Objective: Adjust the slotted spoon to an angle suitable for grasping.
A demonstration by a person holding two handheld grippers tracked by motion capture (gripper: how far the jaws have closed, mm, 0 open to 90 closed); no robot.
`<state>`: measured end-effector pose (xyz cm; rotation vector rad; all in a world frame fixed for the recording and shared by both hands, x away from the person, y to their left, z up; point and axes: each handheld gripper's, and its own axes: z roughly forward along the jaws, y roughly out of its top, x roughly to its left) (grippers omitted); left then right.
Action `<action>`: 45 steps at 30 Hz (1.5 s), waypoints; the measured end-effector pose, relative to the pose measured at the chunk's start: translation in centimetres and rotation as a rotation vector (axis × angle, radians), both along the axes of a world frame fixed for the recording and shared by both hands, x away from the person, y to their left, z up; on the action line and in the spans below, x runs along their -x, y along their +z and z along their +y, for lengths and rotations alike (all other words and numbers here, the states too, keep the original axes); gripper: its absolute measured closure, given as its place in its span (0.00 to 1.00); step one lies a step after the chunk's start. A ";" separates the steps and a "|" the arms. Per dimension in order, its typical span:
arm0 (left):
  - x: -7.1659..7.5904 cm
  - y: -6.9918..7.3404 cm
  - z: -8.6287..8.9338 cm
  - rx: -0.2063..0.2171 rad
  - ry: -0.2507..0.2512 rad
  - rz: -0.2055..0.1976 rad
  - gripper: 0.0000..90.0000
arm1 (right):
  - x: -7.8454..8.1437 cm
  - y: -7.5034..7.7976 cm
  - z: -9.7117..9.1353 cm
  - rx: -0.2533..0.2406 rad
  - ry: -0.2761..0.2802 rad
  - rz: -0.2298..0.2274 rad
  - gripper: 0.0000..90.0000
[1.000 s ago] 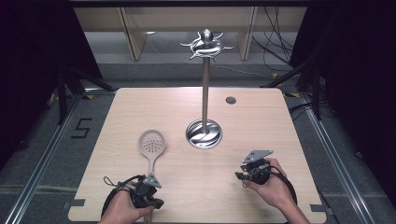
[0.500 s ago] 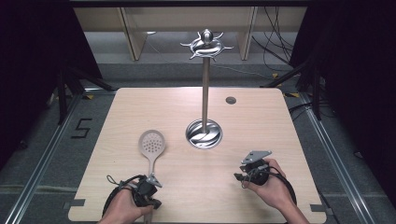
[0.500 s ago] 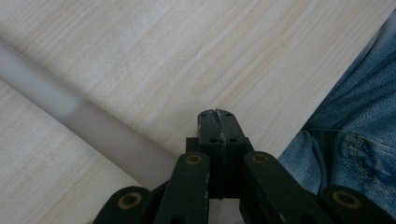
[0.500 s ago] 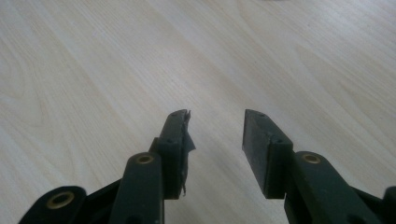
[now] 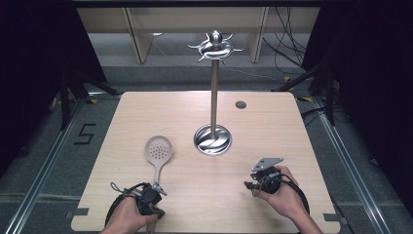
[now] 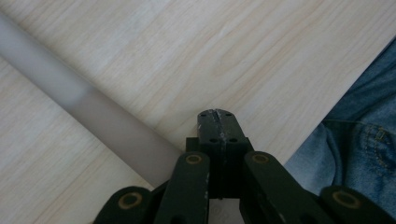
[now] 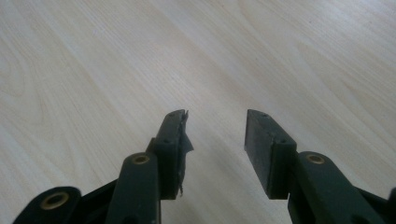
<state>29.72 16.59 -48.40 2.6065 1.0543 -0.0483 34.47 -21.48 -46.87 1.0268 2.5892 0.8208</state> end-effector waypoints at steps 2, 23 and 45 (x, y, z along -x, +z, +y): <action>-0.1 0.1 0.4 -0.007 0.005 0.012 1.00 | 0.0 0.0 0.0 0.001 0.001 0.000 0.65; -2.3 0.2 8.4 -0.076 0.338 -0.015 1.00 | 0.1 0.0 0.1 -0.008 -0.019 0.015 0.64; -4.3 0.6 11.7 -0.083 0.442 -0.095 0.99 | 0.0 -0.2 0.2 -0.005 -0.010 0.020 0.62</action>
